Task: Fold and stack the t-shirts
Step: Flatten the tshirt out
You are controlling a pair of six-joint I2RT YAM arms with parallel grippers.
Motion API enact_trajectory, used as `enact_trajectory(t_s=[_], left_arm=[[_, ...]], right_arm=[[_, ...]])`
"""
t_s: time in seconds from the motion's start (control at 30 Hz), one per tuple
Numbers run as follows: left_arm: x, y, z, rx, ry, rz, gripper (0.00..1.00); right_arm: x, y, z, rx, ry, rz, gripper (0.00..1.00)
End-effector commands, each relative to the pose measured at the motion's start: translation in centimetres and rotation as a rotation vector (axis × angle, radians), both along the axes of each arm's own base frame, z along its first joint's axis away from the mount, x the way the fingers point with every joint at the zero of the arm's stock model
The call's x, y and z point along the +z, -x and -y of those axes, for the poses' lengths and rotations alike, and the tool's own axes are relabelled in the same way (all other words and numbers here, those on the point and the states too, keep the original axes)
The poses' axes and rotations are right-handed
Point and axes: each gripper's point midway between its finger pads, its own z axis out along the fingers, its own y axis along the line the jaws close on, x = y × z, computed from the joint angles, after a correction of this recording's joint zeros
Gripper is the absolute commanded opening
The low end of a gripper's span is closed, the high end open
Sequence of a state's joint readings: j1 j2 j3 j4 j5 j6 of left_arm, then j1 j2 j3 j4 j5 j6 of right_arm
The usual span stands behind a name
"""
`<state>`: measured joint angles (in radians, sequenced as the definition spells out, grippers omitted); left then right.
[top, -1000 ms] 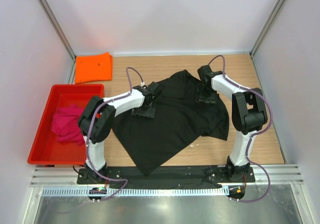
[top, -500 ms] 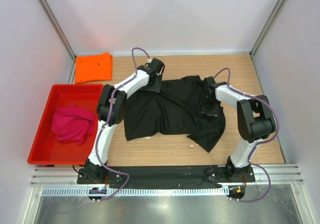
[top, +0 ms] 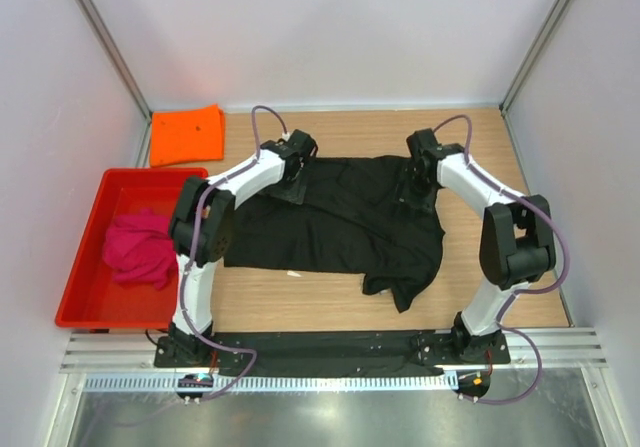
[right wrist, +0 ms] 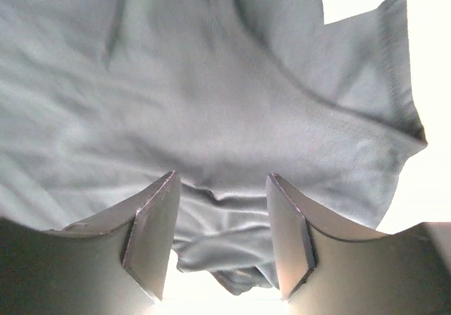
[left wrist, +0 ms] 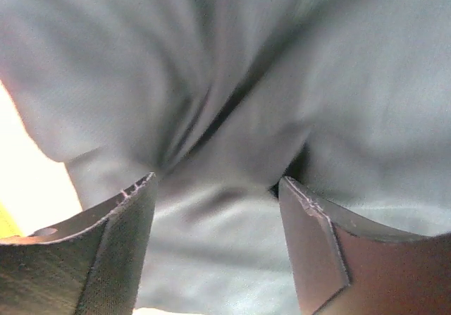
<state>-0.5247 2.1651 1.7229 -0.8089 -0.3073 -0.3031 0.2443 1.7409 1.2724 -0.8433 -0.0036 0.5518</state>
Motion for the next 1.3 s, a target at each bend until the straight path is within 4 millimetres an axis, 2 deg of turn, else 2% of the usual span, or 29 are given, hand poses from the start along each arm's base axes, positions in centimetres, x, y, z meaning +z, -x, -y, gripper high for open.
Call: enact_trajectory(t_s=[0.0, 0.1, 0.17, 0.2, 0.23, 0.33, 0.43, 0.63, 0.9, 0.97, 1.1, 1.27], left_arm=[[6.9, 2.4, -1.1, -0.016, -0.041, 0.159, 0.72], [9.9, 4.1, -0.8, -0.037, 0.007, 0.204, 0.73], [10.3, 5.2, -1.2, -0.022, 0.012, 0.182, 0.73], [10.8, 5.4, -1.3, -0.015, 0.021, 0.187, 0.73], [10.4, 5.9, -1.6, 0.002, 0.016, 0.176, 0.73], [9.9, 7.0, -1.7, 0.01, 0.04, 0.141, 0.73], [9.1, 8.4, -1.7, 0.03, 0.073, 0.098, 0.73], [8.0, 10.5, -0.4, 0.02, 0.187, 0.037, 0.69], [4.7, 13.2, 1.3, 0.007, 0.272, -0.084, 0.64], [4.3, 13.4, 1.6, -0.005, 0.282, -0.099, 0.63], [3.0, 14.1, 2.4, -0.029, 0.274, -0.144, 0.62], [0.3, 15.7, 2.8, -0.046, 0.229, -0.21, 0.61]], right_arm=[[2.2, -2.4, 0.1, 0.005, 0.002, 0.095, 0.55], [2.8, -4.0, -2.0, 0.008, -0.113, 0.159, 0.5], [2.3, -4.2, -4.1, -0.018, -0.235, 0.148, 0.48], [2.6, -5.5, -5.1, -0.03, -0.286, 0.192, 0.47], [2.4, -5.6, -5.9, -0.036, -0.331, 0.19, 0.45], [1.1, -6.5, -6.9, -0.079, -0.393, 0.192, 0.4], [-0.1, -6.9, -7.2, -0.102, -0.403, 0.179, 0.4], [-1.5, -7.4, -7.6, -0.125, -0.424, 0.162, 0.39], [-3.1, -8.0, -8.0, -0.149, -0.437, 0.14, 0.36], [-3.2, -8.1, -8.2, -0.151, -0.448, 0.138, 0.34], [-2.5, -8.6, -8.3, -0.169, -0.46, 0.153, 0.21], [-1.4, -9.1, -8.0, -0.185, -0.452, 0.162, 0.12]])
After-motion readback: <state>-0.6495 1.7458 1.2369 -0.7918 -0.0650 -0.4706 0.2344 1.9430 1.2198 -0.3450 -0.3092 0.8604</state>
